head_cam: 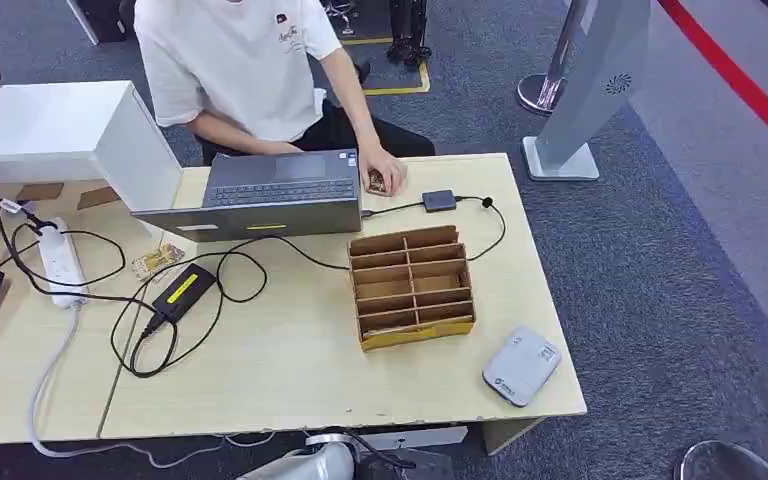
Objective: Pass the card to the sensor for recognition and then transmit it.
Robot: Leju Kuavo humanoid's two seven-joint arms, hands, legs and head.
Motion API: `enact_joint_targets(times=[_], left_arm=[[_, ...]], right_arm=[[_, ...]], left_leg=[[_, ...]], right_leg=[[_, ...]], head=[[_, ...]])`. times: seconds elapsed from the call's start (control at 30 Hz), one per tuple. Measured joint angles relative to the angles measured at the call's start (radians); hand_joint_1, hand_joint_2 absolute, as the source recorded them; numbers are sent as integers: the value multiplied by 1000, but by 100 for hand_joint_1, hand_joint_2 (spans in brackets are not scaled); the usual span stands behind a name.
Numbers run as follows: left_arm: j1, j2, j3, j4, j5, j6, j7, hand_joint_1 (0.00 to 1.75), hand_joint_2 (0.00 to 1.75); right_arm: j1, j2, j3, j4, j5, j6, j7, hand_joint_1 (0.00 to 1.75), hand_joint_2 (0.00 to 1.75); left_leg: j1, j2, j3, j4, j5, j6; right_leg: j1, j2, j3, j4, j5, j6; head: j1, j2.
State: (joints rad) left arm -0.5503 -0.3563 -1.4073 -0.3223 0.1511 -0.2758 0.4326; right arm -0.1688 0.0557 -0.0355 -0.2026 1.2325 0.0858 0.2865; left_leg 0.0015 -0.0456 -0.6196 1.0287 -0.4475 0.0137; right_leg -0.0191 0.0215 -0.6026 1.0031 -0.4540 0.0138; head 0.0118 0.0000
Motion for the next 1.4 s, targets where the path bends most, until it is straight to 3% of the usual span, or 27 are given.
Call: enact_joint_targets(times=[0.17, 0.2, 0.33, 0.57, 0.6, 1.03, 1.4], left_arm=[[-1, 0, -6, 0, -10, -1, 5, 0, 175], [-1, 0, -6, 0, -11, -1, 6, 0, 175], [2, 3, -4, 0, 3, -3, 1, 0, 175], [34, 36, 109, 1, -2, 20, -51, 0, 175], [42, 43, 129, 1, -4, 24, -60, 0, 175], [269, 128, 436, 1, -45, 97, -163, 0, 175], [394, 192, 735, -10, -75, 155, -255, 0, 175]], right_arm=[[1, 5, 0, 0, 0, -4, 3, 0, 0], [1, 6, 0, 0, 0, -5, 3, 0, 175], [6, 7, 0, 0, -7, -6, 3, 0, 175], [44, 7, 0, -9, -149, -13, -30, 0, 175], [50, 7, 0, -12, -171, -15, -37, 0, 0], [123, 2, 0, -55, -463, -34, -104, 0, 0], [183, -10, 0, -95, -708, -49, -162, 0, 0]], left_leg=[[0, 0, 0, 0, 0, 0], [0, 0, 0, 0, 0, 0], [0, 0, 0, 0, 0, 0], [0, 0, 0, 0, -1, -1], [0, 0, 0, 0, -1, -1], [0, 1, 1, 0, -3, -4], [0, 1, 4, -1, -5, -6]], right_leg=[[0, 0, 0, 0, 0, 0], [0, 0, 0, 0, 0, 0], [0, 0, 0, 0, 0, 0], [0, 0, 0, 0, 0, 0], [0, 0, 0, 0, 0, 0], [0, 1, 0, 0, -3, -1], [0, 1, 3, 0, -5, -2]], head=[[0, 0], [0, 0], [0, 0], [0, 0], [0, 0], [1, 0], [0, 0]])
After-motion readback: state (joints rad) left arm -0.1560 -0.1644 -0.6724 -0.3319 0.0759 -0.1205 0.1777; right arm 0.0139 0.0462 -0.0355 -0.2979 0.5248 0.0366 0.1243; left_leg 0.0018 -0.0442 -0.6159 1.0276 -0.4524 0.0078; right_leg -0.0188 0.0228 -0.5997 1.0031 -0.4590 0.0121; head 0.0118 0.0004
